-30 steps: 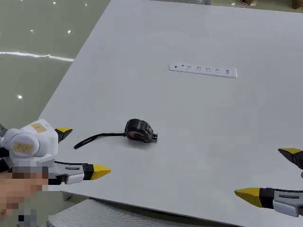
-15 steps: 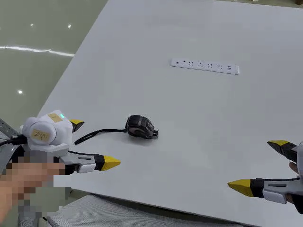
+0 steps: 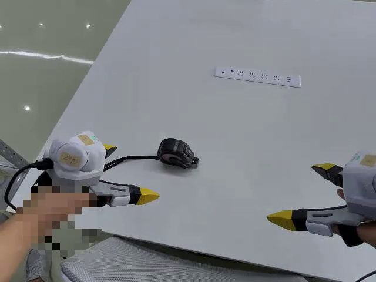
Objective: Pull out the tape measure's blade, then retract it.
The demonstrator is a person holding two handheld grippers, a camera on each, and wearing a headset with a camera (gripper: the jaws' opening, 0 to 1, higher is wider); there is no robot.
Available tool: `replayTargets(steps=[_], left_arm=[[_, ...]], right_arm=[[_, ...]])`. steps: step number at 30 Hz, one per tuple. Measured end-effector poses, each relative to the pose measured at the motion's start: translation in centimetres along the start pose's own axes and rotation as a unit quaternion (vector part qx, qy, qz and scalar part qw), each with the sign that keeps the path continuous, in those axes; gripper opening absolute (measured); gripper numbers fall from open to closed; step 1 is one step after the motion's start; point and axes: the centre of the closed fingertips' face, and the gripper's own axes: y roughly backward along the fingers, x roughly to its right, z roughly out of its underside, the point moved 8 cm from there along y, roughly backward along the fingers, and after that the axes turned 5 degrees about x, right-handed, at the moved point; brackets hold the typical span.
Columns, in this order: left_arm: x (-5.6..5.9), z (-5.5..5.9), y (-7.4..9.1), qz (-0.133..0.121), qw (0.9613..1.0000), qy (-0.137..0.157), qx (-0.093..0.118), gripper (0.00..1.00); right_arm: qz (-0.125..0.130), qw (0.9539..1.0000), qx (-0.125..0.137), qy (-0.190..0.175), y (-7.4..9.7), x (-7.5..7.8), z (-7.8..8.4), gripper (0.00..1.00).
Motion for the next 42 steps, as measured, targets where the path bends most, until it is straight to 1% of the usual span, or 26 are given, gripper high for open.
replayTargets(steps=[3, 8, 10, 11, 13, 15, 18, 22, 25, 26, 30, 32, 33, 35, 37, 40, 42], left_arm=[[-0.1, 0.0, -0.7, 0.002, 1.0, -0.005, -0.004, 0.93], [-0.1, -0.2, -1.4, 0.006, 0.9999, -0.014, -0.004, 0.92], [-0.3, -0.4, -1.8, 0.001, 0.9992, -0.039, -0.008, 0.91], [-0.4, -0.4, -2.0, -0.004, 0.9987, -0.05, -0.008, 0.9], [-0.5, -0.6, -2.4, -0.002, 0.9986, -0.052, -0.008, 0.89], [-0.7, -0.7, -2.7, -0.003, 0.9986, -0.052, -0.008, 0.89], [-0.8, -0.8, -3.3, 0.0, 0.9983, -0.057, -0.01, 0.89], [-0.8, -1.0, -4.1, 0.009, 0.9973, -0.072, -0.014, 0.88], [-1.0, -1.2, -4.7, 0.014, 0.9968, -0.078, -0.014, 0.86], [-1.1, -1.3, -5.0, 0.015, 0.9963, -0.084, -0.013, 0.85], [-1.2, -1.5, -5.7, 0.024, 0.9959, -0.086, -0.016, 0.83], [-1.2, -1.6, -6.1, 0.029, 0.9944, -0.099, -0.023, 0.83], [-1.2, -1.6, -6.3, 0.031, 0.9941, -0.101, -0.024, 0.83], [-1.3, -1.7, -6.7, 0.036, 0.9932, -0.107, -0.025, 0.82], [-1.3, -1.7, -7.1, 0.041, 0.9907, -0.125, -0.033, 0.82], [-1.4, -2.0, -7.6, 0.048, 0.9892, -0.134, -0.036, 0.81], [-1.6, -2.2, -8.0, 0.053, 0.9871, -0.146, -0.041, 0.81]], right_arm=[[-0.008, 0.9998, -0.005, 0.016, -0.9, -0.1, -0.3, 0.91], [-0.016, 0.9996, -0.005, 0.022, -2.0, -0.2, -0.8, 0.9], [-0.02, 0.9995, -0.004, 0.023, -2.5, -0.1, -0.9, 0.9], [-0.024, 0.9993, -0.005, 0.029, -2.9, 0.0, -0.9, 0.9], [-0.029, 0.9986, -0.012, 0.042, -3.6, 0.1, -0.8, 0.89], [-0.034, 0.9985, -0.011, 0.043, -4.1, 0.0, -1.0, 0.88], [-0.04, 0.9977, -0.015, 0.052, -5.0, 0.0, -1.3, 0.87], [-0.052, 0.9967, -0.017, 0.061, -6.1, 0.1, -1.6, 0.86], [-0.059, 0.9957, -0.02, 0.069, -6.9, -0.1, -1.9, 0.86], [-0.063, 0.995, -0.022, 0.074, -7.2, -0.1, -2.0, 0.85], [-0.072, 0.9935, -0.022, 0.086, -8.1, 0.0, -2.3, 0.83], [-0.079, 0.9918, -0.025, 0.097, -8.7, 0.0, -2.4, 0.82], [-0.086, 0.9905, -0.028, 0.104, -9.0, -0.1, -2.4, 0.81], [-0.091, 0.9891, -0.032, 0.111, -9.5, -0.2, -2.5, 0.8], [-0.097, 0.9871, -0.037, 0.122, -10.1, -0.2, -2.5, 0.8], [-0.104, 0.9852, -0.039, 0.131, -11.1, 0.0, -2.9, 0.78], [-0.107, 0.9829, -0.041, 0.145, -11.9, 0.0, -3.1, 0.75]])
